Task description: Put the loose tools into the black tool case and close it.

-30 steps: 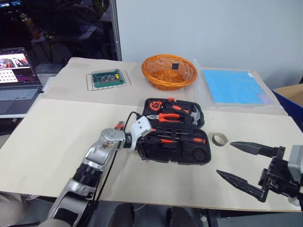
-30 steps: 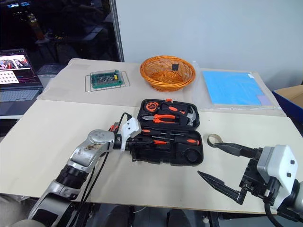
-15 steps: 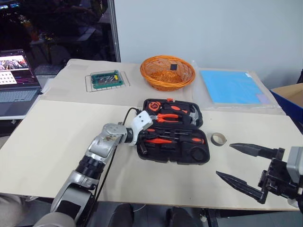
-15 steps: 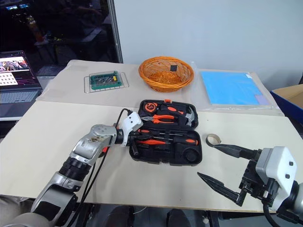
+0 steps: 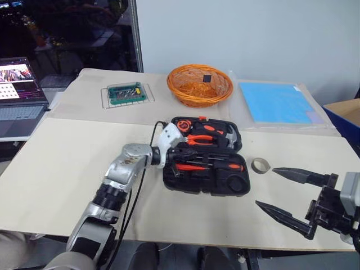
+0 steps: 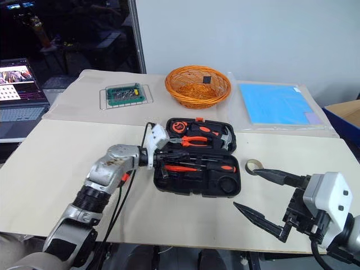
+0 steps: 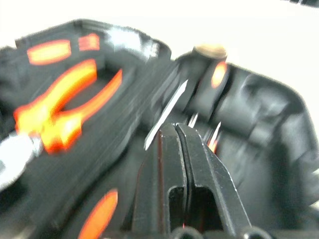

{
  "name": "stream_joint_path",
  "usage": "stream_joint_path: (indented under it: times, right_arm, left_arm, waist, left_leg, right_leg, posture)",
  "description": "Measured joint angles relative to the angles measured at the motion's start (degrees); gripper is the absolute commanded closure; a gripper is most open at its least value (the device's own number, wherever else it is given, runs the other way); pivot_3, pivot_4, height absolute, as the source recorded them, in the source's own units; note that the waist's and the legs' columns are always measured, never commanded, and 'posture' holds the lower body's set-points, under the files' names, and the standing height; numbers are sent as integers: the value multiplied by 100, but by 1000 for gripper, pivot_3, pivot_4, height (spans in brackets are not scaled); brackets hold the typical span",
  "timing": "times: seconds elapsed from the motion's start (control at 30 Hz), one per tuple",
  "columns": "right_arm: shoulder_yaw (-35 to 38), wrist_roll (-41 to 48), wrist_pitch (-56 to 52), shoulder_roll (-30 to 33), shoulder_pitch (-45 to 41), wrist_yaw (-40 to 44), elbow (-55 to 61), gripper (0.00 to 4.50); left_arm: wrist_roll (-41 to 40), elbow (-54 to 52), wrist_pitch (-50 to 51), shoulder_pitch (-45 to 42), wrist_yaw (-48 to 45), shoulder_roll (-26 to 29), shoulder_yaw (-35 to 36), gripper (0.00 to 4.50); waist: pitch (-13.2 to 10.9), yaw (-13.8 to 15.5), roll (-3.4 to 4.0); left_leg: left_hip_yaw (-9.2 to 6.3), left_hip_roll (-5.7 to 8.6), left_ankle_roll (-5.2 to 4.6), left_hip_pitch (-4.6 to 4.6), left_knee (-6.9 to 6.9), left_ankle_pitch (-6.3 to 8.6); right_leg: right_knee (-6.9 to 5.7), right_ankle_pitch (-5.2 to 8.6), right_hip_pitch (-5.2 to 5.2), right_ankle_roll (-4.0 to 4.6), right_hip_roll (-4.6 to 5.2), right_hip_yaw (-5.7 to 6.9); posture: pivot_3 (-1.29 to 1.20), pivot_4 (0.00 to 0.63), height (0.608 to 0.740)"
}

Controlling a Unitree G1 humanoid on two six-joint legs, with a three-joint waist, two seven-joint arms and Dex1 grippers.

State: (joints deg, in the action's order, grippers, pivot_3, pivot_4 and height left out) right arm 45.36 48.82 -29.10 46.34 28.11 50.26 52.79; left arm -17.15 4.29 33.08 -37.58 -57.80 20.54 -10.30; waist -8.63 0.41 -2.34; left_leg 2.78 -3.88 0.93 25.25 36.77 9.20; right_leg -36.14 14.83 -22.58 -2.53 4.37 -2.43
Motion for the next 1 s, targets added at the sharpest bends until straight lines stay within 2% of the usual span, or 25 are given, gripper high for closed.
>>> stream_joint_path:
  times: [0.07,0.2,0.3,0.6,0.8,1.0]
  right_arm:
    - [-29,0,0,0,-22,-27,2,0]
    - [-150,0,0,12,-68,-31,-2,0]
    - [-187,-2,0,19,-115,-33,-3,0]
    - [-197,-1,0,18,-67,-39,0,0]
    - [-192,12,0,16,-29,-54,18,0]
    - [-187,105,0,17,-5,-58,34,0]
  left_arm:
    - [-81,-108,113,68,-124,120,-36,4429]
    - [221,-78,95,257,-378,578,-603,4429]
    - [465,77,39,257,-311,592,-816,4429]
    - [749,335,201,-11,38,260,-934,4429]
    - [560,568,985,-268,172,-12,-752,4429]
    - [163,900,1854,-468,495,-324,-277,4429]
  waist:
    - [0,11,0]
    - [0,14,0]
    - [-1,35,-1]
    - [0,31,0]
    - [0,42,0]
    - [0,21,-1]
  left_leg:
    - [0,1,0,0,0,0]
    - [1,2,0,-5,1,0]
    - [0,4,0,-5,1,0]
    - [-2,4,0,-8,1,0]
    - [-11,14,-3,-10,2,-2]
    - [-17,15,-8,-9,2,-6]
  right_leg:
    - [1,2,1,0,0,0]
    - [2,4,6,-2,1,0]
    - [4,6,8,-2,2,0]
    - [4,5,15,-2,2,0]
    - [6,6,26,-4,4,0]
    - [5,6,24,-4,2,-1]
  posture:
    - [0,150,740]
    - [0,150,740]
    - [0,150,740]
    - [0,150,740]
    - [0,150,740]
    - [0,150,740]
